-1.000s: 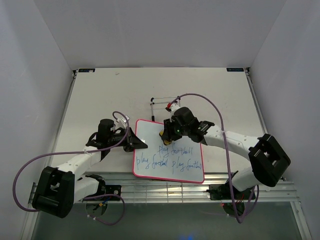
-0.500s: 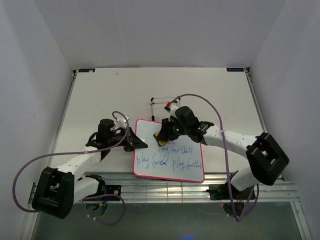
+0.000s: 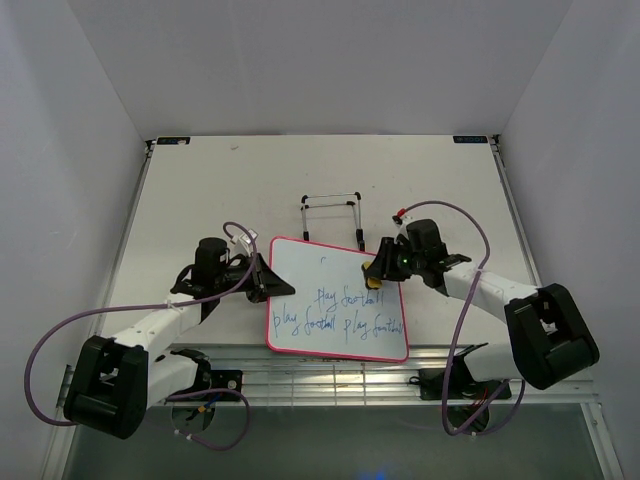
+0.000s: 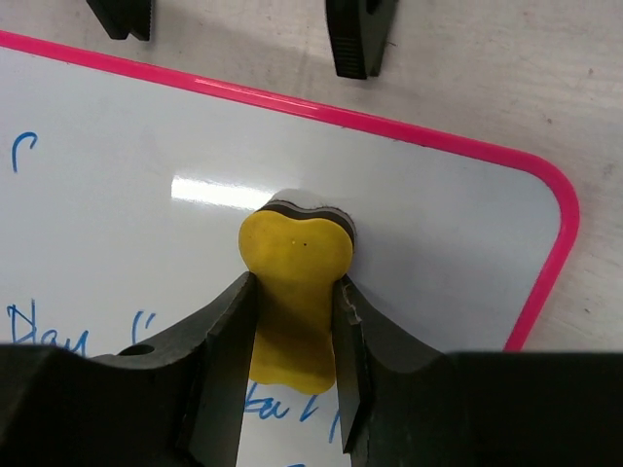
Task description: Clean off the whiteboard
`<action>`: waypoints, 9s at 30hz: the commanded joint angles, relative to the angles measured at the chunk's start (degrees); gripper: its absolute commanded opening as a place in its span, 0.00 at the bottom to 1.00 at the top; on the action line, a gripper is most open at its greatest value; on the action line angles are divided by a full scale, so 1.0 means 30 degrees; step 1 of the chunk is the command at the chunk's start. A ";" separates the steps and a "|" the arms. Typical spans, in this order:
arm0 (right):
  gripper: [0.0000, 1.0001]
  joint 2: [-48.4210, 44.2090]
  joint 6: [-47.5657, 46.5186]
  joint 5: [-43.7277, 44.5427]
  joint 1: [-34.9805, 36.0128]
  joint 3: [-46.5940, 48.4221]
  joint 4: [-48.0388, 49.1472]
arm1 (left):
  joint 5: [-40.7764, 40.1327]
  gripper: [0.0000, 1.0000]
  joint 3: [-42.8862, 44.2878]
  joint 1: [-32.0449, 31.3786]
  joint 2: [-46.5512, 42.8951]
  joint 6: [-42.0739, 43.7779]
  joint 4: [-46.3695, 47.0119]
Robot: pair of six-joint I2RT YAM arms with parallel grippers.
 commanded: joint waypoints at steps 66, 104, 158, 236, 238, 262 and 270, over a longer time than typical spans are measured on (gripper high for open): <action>0.34 0.1218 0.2822 0.3460 1.0119 0.3329 -0.2934 | -0.6302 0.00 -0.1957 -0.0664 -0.2331 -0.1718 0.1409; 0.35 0.1742 0.2880 0.2083 1.2191 0.5106 -0.2935 | -0.6244 0.00 -0.2367 -0.0810 -0.2067 -0.1717 0.1585; 0.34 0.2623 0.2177 1.0074 1.4566 0.7159 -0.8235 | -0.7767 0.00 -0.3539 -0.1513 -0.3825 -0.3241 0.1321; 0.34 -0.0445 0.2469 0.7151 1.2784 0.0134 -0.6656 | -0.8031 0.00 -0.2923 -0.2011 -0.3766 -0.2948 0.1292; 0.34 -0.1445 0.2499 0.7122 1.1143 -0.1503 -0.6744 | -0.8031 0.00 -0.3011 -0.2011 -0.4000 -0.2948 0.1234; 0.34 0.2359 0.5018 0.7381 1.8726 0.5523 -0.4604 | -0.9642 0.00 -0.3597 -0.2011 -0.5641 -0.3710 -0.0143; 0.34 -0.1972 0.6190 0.7358 1.4666 -0.1417 -0.5045 | -0.9789 0.00 -0.3597 -0.2041 -0.5759 -0.3212 -0.0642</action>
